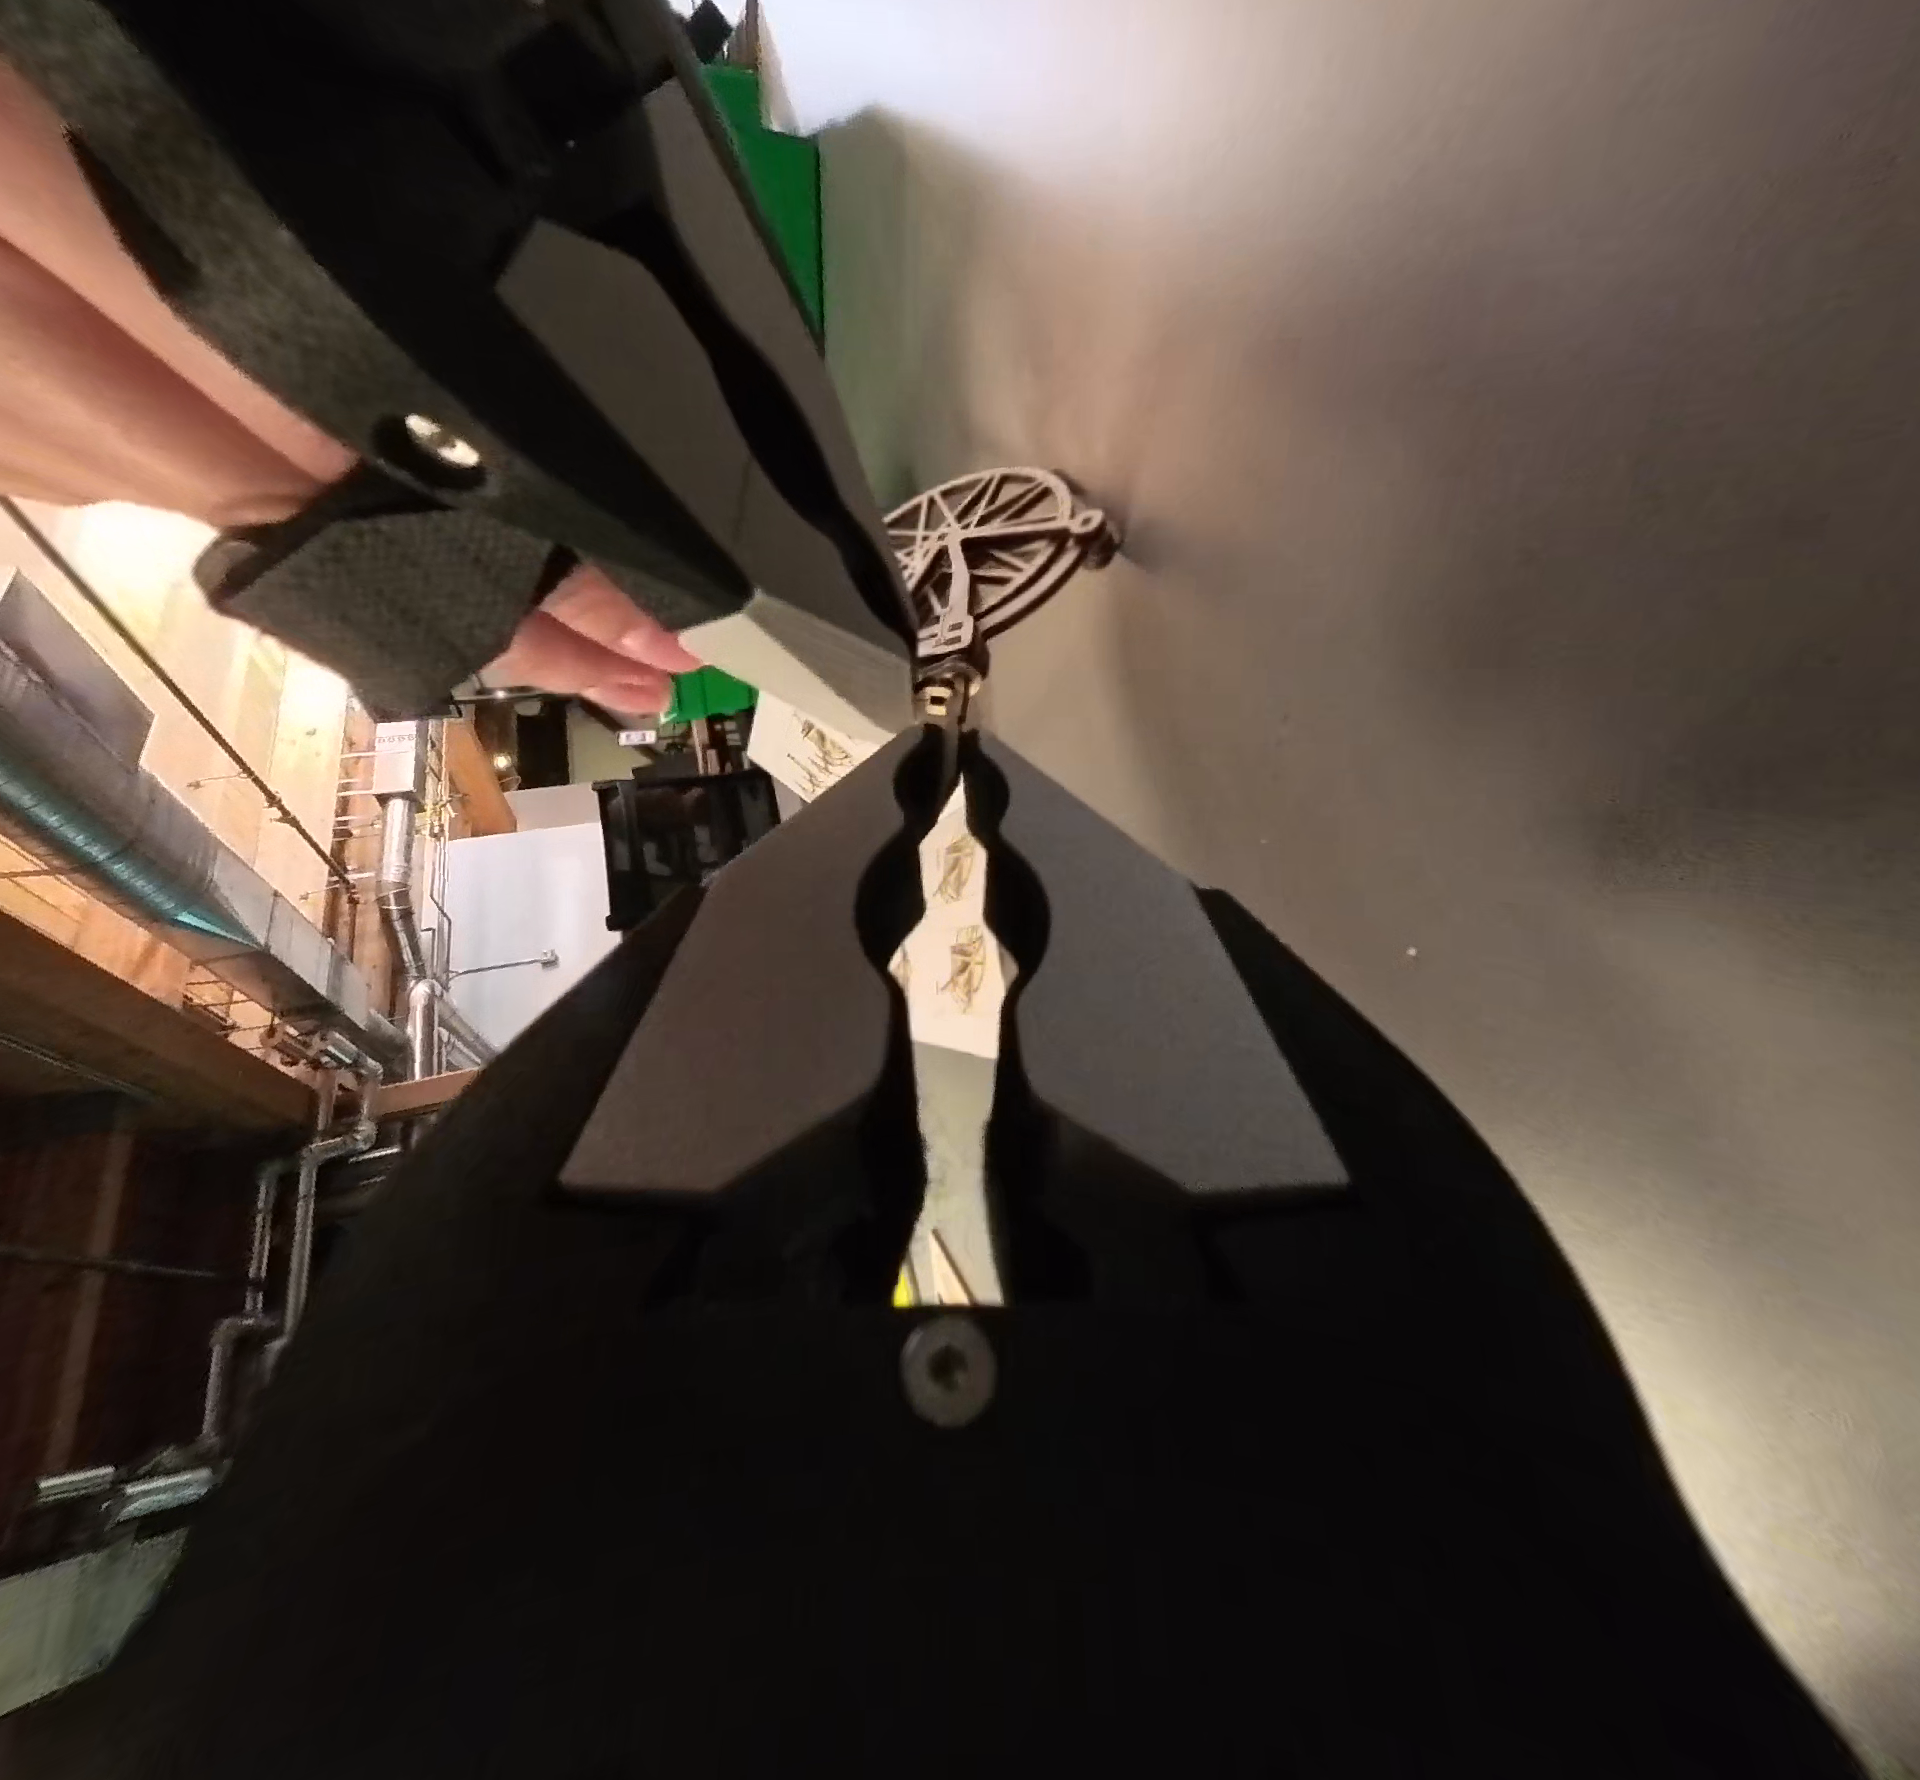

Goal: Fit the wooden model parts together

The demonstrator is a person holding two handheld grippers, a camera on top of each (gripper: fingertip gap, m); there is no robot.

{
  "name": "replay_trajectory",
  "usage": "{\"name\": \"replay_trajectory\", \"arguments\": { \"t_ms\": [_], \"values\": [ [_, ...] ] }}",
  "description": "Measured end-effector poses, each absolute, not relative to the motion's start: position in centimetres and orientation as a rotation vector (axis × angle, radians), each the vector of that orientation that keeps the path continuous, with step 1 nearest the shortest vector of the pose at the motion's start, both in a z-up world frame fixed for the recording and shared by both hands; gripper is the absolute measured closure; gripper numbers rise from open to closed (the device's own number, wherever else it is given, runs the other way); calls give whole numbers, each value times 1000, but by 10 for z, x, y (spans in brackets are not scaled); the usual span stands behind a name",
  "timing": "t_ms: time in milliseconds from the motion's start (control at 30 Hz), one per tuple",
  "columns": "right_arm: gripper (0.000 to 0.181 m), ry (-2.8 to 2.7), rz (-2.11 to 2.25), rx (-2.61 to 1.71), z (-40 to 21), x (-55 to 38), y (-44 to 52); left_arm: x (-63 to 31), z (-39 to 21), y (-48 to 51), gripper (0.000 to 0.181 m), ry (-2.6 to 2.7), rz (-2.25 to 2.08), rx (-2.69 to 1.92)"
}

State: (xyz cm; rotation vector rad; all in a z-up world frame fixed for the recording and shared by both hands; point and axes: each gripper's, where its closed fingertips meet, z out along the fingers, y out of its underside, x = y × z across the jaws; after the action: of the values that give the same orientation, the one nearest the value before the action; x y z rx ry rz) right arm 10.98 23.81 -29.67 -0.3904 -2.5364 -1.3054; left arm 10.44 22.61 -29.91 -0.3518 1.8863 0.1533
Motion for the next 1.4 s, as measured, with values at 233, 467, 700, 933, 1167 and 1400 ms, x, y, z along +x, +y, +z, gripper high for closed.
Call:
{"name": "replay_trajectory", "arguments": {
  "t_ms": [233,467,700,933,1167,1400],
  "values": [
    [181,-2534,-1228,-491,-307,111,243,103,-308,231,178,1907,85,-381],
    [181,-2552,-1079,-603,-320,111,247,102,-322,236,178,1981,-35,-457],
    [181,-2518,-946,-742,-336,107,249,97,-340,236,177,2120,-196,-597],
    [181,-2421,-937,-834,-337,105,252,93,-334,232,167,2172,-467,-911],
    [181,-2367,-957,-869,-330,110,251,97,-322,229,160,2115,-746,-1190],
    [181,-2347,-952,-891,-325,111,247,98,-341,227,162,2174,-720,-1380]
  ]
}}
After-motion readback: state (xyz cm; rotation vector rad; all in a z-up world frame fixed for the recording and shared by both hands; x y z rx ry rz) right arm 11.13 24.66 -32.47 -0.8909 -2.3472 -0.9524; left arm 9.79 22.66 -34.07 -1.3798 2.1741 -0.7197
